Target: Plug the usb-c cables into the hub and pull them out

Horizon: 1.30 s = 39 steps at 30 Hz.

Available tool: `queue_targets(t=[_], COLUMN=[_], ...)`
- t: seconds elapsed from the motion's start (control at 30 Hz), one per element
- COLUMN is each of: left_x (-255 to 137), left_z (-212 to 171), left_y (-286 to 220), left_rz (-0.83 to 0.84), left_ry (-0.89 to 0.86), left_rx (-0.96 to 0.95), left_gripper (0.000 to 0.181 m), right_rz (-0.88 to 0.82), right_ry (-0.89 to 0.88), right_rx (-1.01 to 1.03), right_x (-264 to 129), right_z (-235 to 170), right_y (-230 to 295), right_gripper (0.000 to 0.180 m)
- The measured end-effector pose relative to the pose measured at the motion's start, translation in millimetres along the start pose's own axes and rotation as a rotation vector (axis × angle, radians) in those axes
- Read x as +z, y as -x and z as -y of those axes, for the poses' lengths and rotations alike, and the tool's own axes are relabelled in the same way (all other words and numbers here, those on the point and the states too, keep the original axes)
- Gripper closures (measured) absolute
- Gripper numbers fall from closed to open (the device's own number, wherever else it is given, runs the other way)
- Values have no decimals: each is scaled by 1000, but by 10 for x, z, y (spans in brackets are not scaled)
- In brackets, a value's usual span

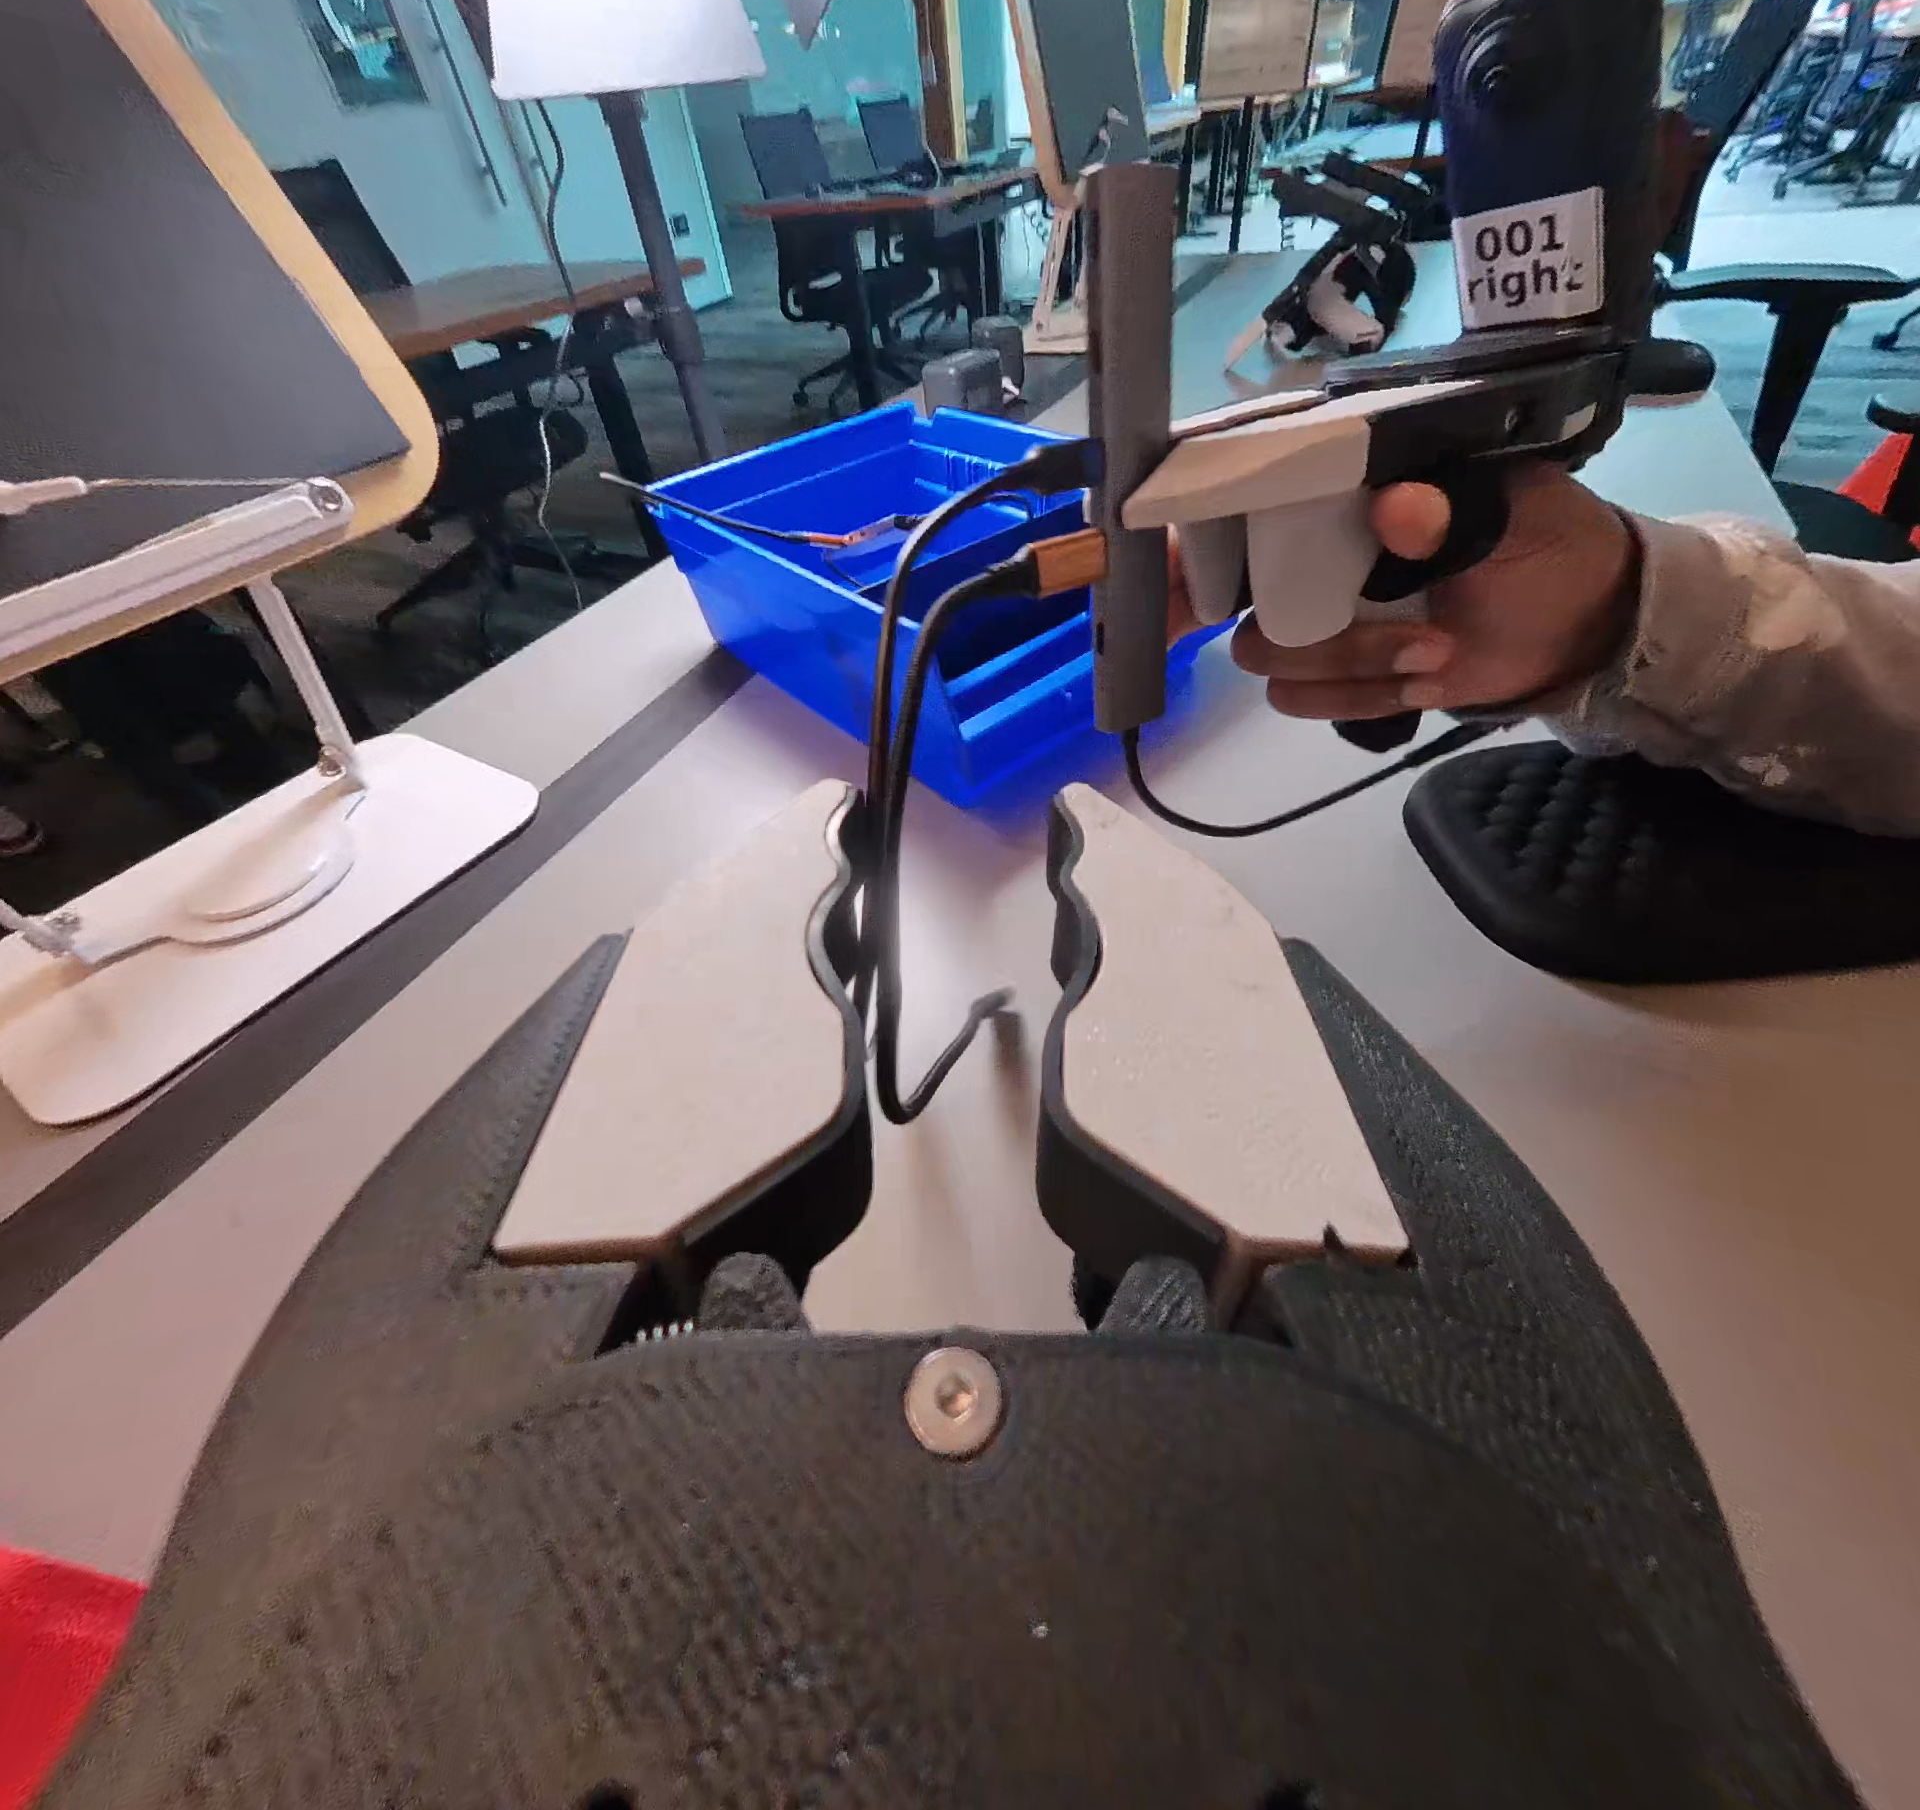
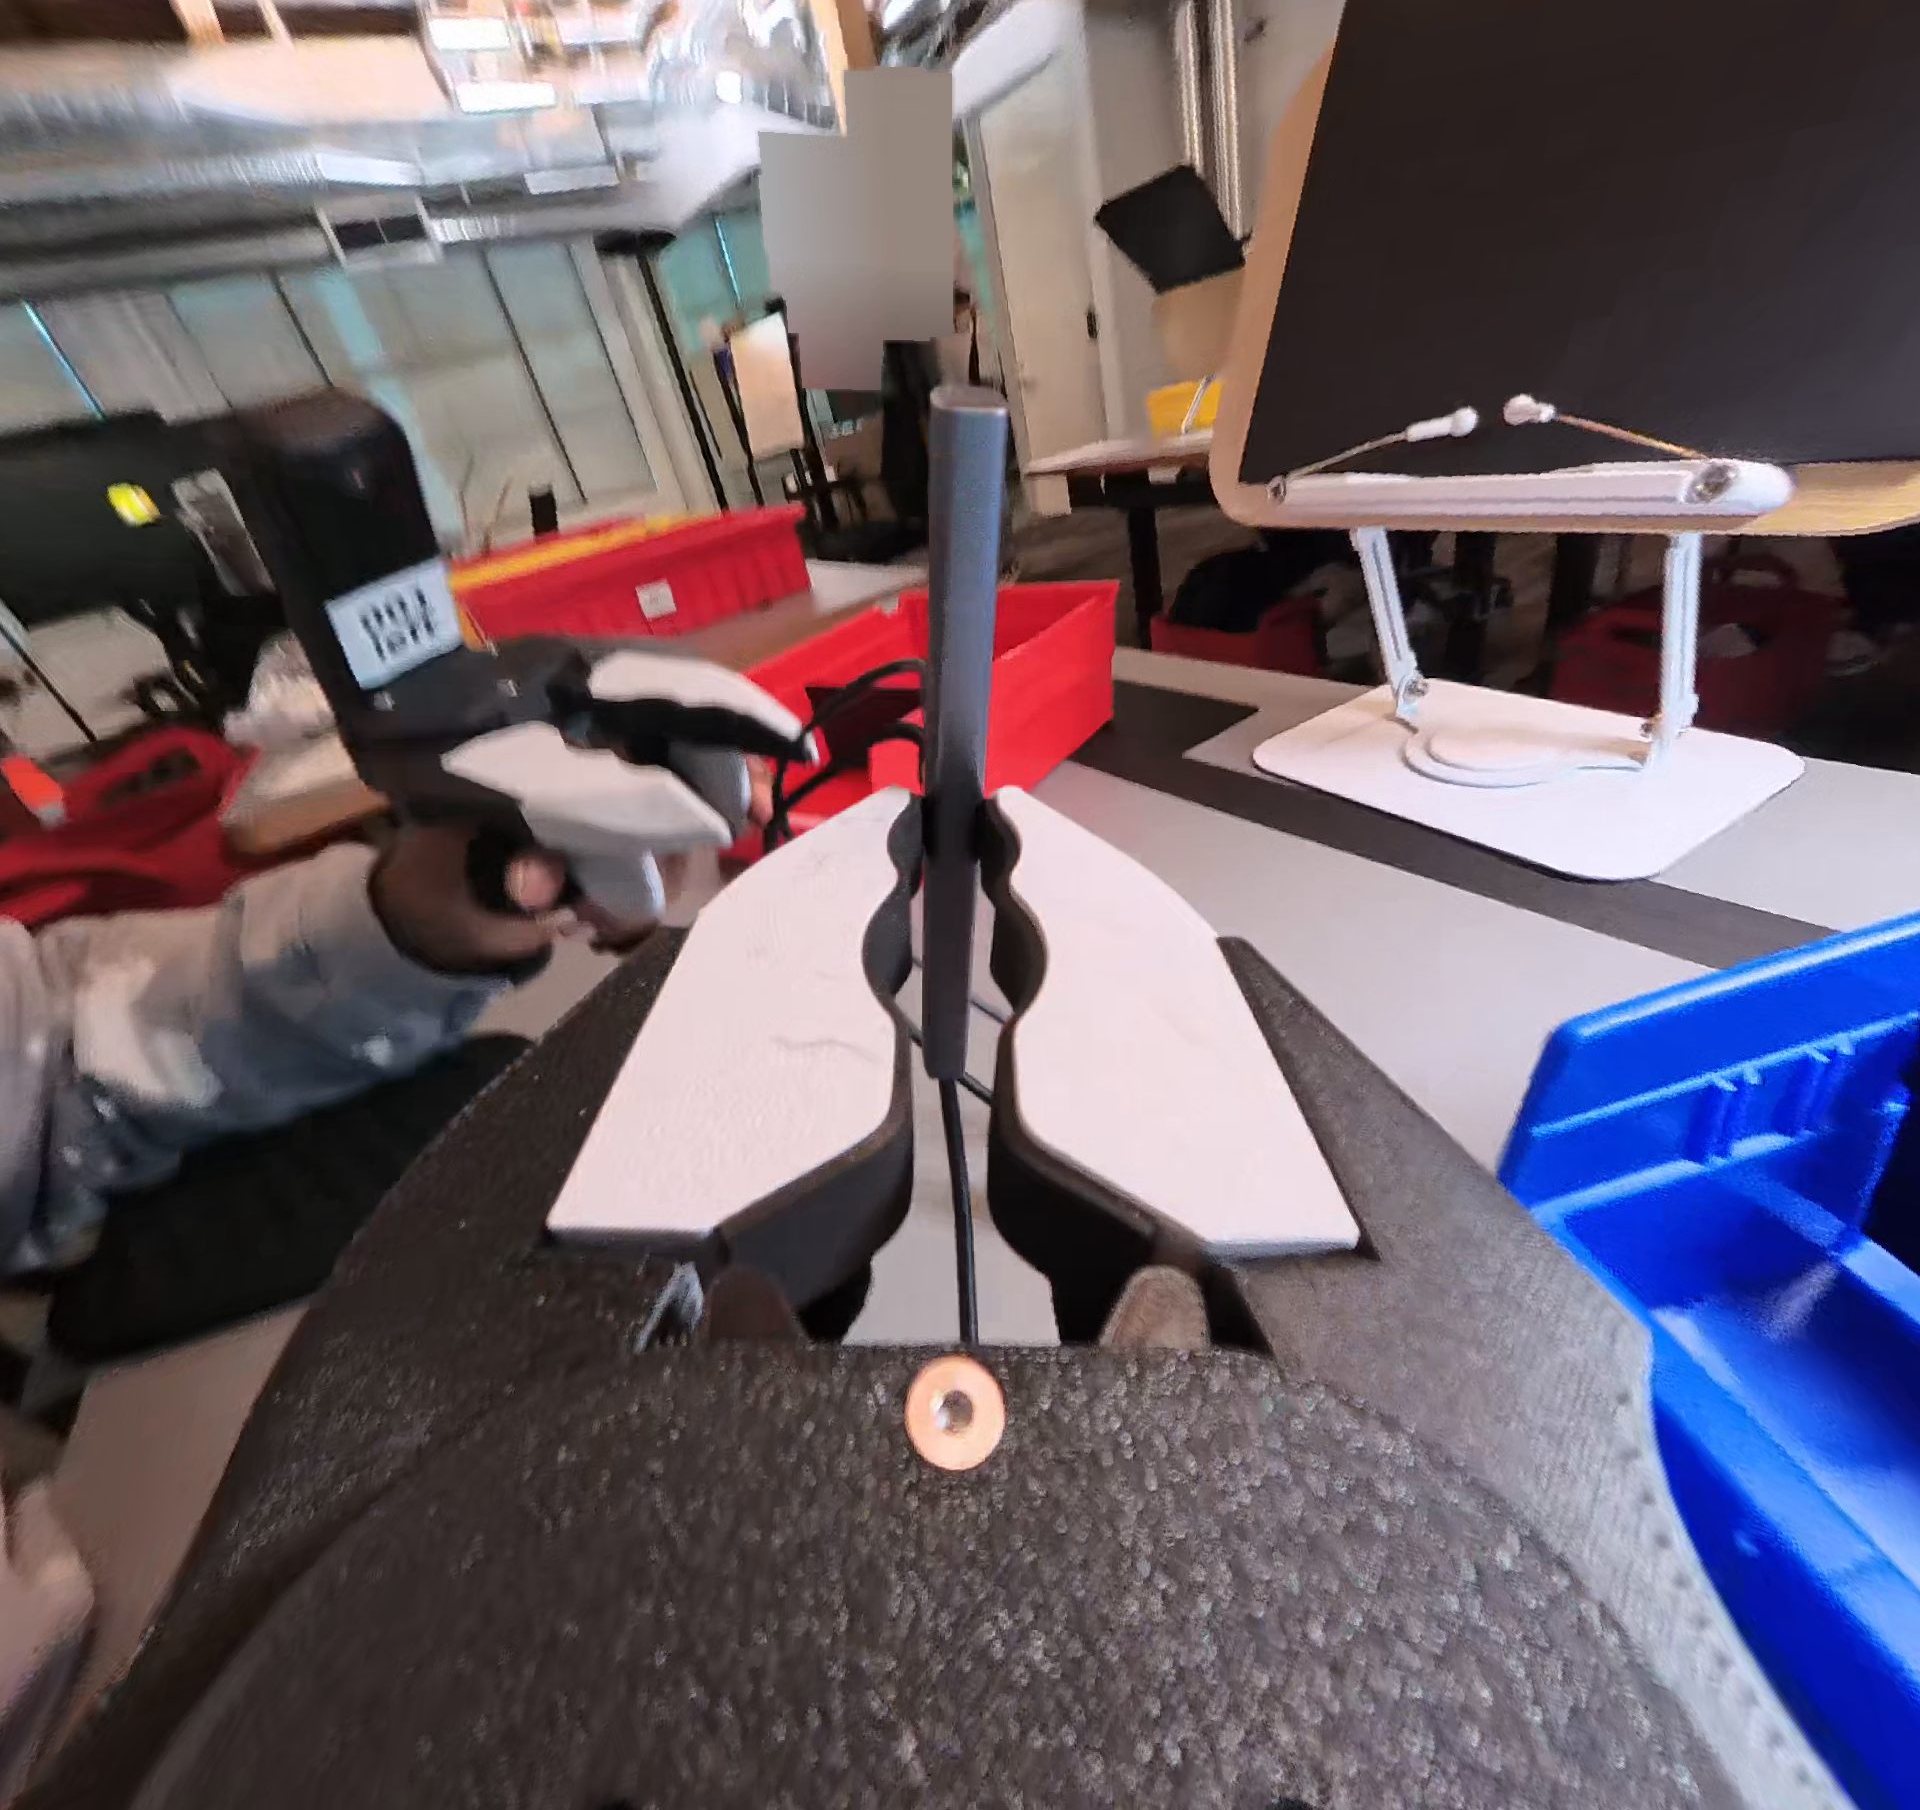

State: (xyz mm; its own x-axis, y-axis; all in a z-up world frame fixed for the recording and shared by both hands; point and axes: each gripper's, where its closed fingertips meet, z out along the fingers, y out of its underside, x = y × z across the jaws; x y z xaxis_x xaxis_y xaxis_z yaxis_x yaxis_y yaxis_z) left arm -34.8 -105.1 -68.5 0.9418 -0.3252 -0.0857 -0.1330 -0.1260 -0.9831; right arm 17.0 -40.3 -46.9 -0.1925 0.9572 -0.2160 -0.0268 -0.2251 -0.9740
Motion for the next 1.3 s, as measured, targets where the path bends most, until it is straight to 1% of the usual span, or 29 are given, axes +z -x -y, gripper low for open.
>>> queue_targets(t=[0.13, 0.23, 0.33, 0.4, 0.47, 0.5, 0.57, 0.63, 0.7, 0.77, 0.8, 0.83, 0.87, 0.93, 1.03, 1.13, 1.2, 1.27, 1.3], left_x=[129, 105, -56, -161, -196, -175, -54, 107, 246, 354, 368, 349, 319, 290, 190, 75, 27, -5, -14], left_z=[-85, 51, 301, 438, 508, 510, 432, 293, 181, 103, 119, 166, 210, 189, 94, -48, -182, -262, -286], left_y=[-245, -352, -347, -394, -490, -563, -686, -736, -762, -783, -802, -836, -853, -790, -745, -664, -597, -591, -618], left_rz=[-91, -113, -57, -23, -6, -26, -108, -196, -277, -339, -376, -427, -467, -460, -473, -475, -451, -442, -452], left_ry=[2, -80, -192, -253, -276, -265, -199, -132, -110, -103, -126, -158, -180, -157, -62, 75, 177, 231, 252], left_rx=[-78, -69, 0, 72, 137, 148, 79, -50, -166, -233, -262, -290, -308, -288, -245, -212, -143, -60, -38], left_gripper=[145, 144, 146, 151, 152, 151, 145, 137, 134, 133, 134, 140, 149, 169, 170, 170, 171, 171, 171], right_rz=[42, 33, 4, -7, -23, -19, 34, 133, 234, 295, 321, 334, 339, 352, 346, 309, 310, 355, 366], right_ry=[-210, -313, -350, -356, -368, -374, -366, -351, -346, -336, -324, -306, -288, -258, -166, -38, 75, 221, 294], right_rx=[120, 173, 135, 127, 123, 126, 134, 130, 112, 87, 74, 62, 47, 26, -27, -148, -199, -228, -258], right_x=[-44, -114, -202, -245, -267, -267, -221, -146, -77, -17, 7, 30, 48, 57, 58, 15, -22, -53, -62], right_z=[218, 332, 423, 464, 480, 481, 460, 431, 402, 367, 342, 312, 277, 228, 143, 115, 125, 77, 40], right_y=[82, 38, -45, -95, -136, -135, -46, 153, 386, 558, 623, 661, 680, 705, 674, 560, 514, 550, 566], right_gripper=[170, 170, 170, 170, 170, 170, 170, 170, 170, 170, 170, 170, 170, 170, 168, 164, 163, 153, 151])
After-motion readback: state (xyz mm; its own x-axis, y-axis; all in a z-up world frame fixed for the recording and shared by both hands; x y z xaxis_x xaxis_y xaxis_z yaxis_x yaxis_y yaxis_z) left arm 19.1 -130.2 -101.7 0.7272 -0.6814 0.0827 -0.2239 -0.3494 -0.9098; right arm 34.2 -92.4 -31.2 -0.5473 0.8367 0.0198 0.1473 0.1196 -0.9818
